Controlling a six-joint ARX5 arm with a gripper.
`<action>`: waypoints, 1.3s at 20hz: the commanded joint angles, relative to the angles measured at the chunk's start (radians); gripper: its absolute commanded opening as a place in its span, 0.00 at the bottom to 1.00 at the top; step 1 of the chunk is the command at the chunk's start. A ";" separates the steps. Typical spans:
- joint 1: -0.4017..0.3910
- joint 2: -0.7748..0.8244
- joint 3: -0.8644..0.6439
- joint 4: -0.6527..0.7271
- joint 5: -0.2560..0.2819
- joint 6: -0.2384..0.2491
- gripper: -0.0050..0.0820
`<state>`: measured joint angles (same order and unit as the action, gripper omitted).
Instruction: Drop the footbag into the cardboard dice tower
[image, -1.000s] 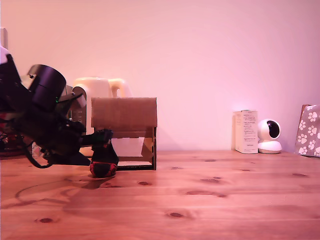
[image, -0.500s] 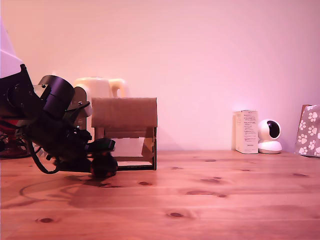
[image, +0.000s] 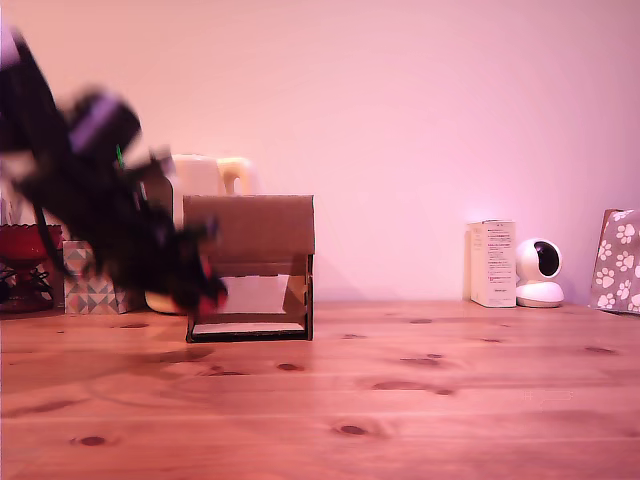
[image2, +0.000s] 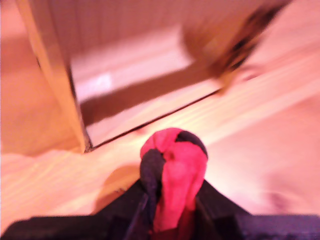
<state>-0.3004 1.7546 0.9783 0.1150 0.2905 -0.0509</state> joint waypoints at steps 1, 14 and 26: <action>-0.004 -0.050 -0.007 -0.042 0.023 -0.005 0.08; -0.009 -0.256 0.018 0.249 -0.005 -0.001 0.08; 0.011 0.023 0.431 -0.017 -0.041 0.021 0.08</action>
<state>-0.2947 1.7390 1.4029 0.1139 0.2520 -0.0410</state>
